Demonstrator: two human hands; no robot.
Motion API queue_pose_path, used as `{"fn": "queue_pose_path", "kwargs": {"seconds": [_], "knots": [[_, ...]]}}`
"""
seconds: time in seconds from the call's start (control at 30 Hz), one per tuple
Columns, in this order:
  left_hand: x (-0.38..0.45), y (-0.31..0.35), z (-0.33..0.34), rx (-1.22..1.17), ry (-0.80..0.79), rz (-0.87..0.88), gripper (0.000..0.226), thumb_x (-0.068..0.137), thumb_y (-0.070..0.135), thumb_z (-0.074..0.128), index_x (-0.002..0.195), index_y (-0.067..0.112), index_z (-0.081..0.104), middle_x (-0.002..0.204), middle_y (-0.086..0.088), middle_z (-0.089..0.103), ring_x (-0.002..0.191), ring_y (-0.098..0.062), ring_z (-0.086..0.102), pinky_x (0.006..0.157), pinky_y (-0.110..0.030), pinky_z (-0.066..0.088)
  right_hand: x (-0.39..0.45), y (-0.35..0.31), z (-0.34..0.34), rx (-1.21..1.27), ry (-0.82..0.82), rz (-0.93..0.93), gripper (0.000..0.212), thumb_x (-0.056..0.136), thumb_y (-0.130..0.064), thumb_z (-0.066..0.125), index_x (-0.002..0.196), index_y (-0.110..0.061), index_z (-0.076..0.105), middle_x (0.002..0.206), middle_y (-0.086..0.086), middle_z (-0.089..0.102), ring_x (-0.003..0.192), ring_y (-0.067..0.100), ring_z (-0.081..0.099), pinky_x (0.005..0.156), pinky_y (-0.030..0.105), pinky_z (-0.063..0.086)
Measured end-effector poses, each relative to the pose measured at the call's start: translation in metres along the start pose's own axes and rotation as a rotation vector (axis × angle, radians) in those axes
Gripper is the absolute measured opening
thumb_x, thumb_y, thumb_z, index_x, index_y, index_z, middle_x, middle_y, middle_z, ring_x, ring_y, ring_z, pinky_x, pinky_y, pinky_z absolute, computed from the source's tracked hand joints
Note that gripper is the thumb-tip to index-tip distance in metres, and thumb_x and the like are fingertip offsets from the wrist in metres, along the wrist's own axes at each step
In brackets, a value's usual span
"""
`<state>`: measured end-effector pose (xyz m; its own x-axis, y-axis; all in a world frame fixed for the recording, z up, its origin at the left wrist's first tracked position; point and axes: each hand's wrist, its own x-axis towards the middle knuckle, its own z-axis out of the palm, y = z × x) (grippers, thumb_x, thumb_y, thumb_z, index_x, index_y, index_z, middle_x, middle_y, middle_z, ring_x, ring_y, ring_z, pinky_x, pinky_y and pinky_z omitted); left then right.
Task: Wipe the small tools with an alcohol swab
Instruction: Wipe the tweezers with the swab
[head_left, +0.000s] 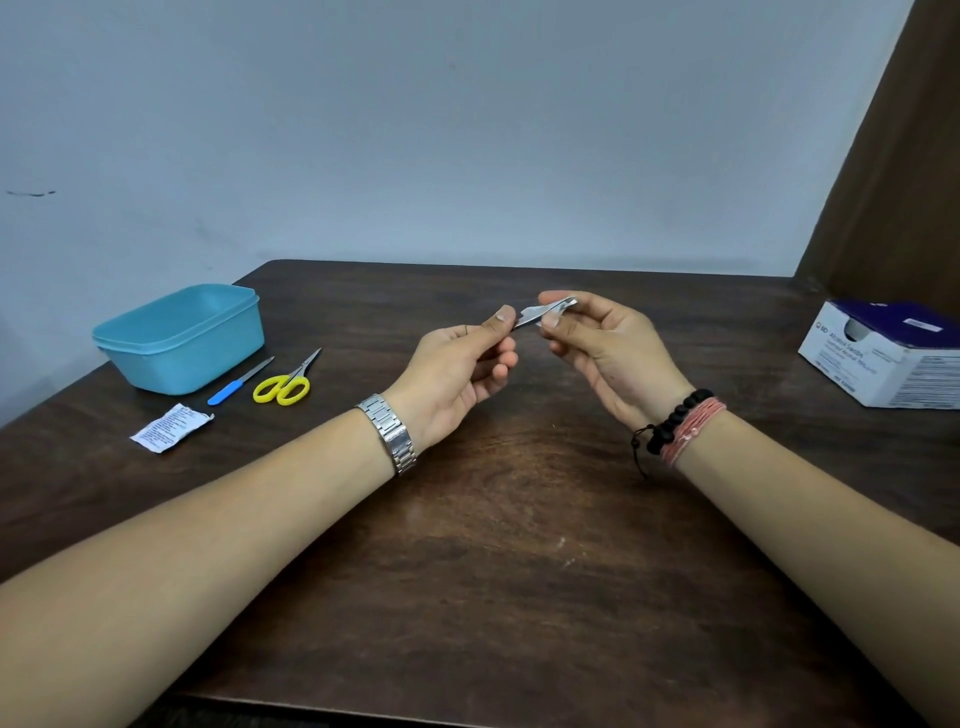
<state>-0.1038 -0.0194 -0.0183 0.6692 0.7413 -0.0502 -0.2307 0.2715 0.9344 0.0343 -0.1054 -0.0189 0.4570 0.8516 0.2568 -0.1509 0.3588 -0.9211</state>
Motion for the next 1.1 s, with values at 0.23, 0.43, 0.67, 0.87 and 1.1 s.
{"fn": "queue_pose_path", "kwargs": {"seconds": [0.23, 0.43, 0.67, 0.87, 1.1], "knots": [[0.003, 0.000, -0.001, -0.055, -0.002, -0.011, 0.024, 0.089, 0.026, 0.070, 0.071, 0.011, 0.063, 0.063, 0.000, 0.061, 0.054, -0.006, 0.057, 0.049, -0.016, 0.049, -0.001, -0.002, 0.001, -0.081, 0.093, 0.004, 0.021, 0.086, 0.002, 0.067, 0.100, -0.014, 0.064, 0.081, 0.002, 0.069, 0.067, 0.007, 0.064, 0.062, 0.017, 0.050], [0.003, -0.005, -0.002, 0.180, -0.060, 0.005, 0.023, 0.091, 0.032, 0.066, 0.078, 0.014, 0.061, 0.065, 0.001, 0.063, 0.055, -0.007, 0.057, 0.050, -0.017, 0.048, 0.002, -0.011, -0.005, -0.103, 0.162, -0.055, 0.022, 0.086, 0.001, 0.068, 0.100, -0.015, 0.062, 0.076, 0.000, 0.068, 0.068, 0.008, 0.065, 0.063, 0.018, 0.051], [0.002, -0.010, -0.001, 0.330, -0.087, 0.079, 0.022, 0.097, 0.032, 0.058, 0.091, 0.013, 0.066, 0.061, 0.004, 0.062, 0.054, -0.006, 0.057, 0.049, -0.016, 0.045, 0.001, 0.003, -0.001, -0.193, 0.085, 0.004, 0.031, 0.082, 0.008, 0.068, 0.106, -0.011, 0.061, 0.070, -0.001, 0.068, 0.069, 0.012, 0.061, 0.062, 0.021, 0.049], [0.005, -0.010, -0.002, 0.302, -0.071, 0.100, 0.022, 0.097, 0.032, 0.058, 0.086, 0.013, 0.065, 0.060, 0.005, 0.061, 0.053, -0.006, 0.056, 0.049, -0.016, 0.045, 0.003, -0.008, -0.005, -0.169, 0.124, -0.033, 0.029, 0.082, 0.006, 0.070, 0.102, -0.013, 0.062, 0.069, -0.002, 0.065, 0.067, 0.009, 0.062, 0.062, 0.018, 0.051], [0.006, -0.011, -0.004, 0.288, -0.070, 0.095, 0.023, 0.097, 0.031, 0.058, 0.087, 0.012, 0.065, 0.060, 0.004, 0.061, 0.053, -0.007, 0.056, 0.049, -0.016, 0.045, 0.001, 0.003, 0.002, -0.199, 0.050, 0.028, 0.031, 0.081, 0.009, 0.069, 0.107, -0.007, 0.060, 0.067, -0.002, 0.067, 0.064, 0.009, 0.061, 0.060, 0.019, 0.050]]}}
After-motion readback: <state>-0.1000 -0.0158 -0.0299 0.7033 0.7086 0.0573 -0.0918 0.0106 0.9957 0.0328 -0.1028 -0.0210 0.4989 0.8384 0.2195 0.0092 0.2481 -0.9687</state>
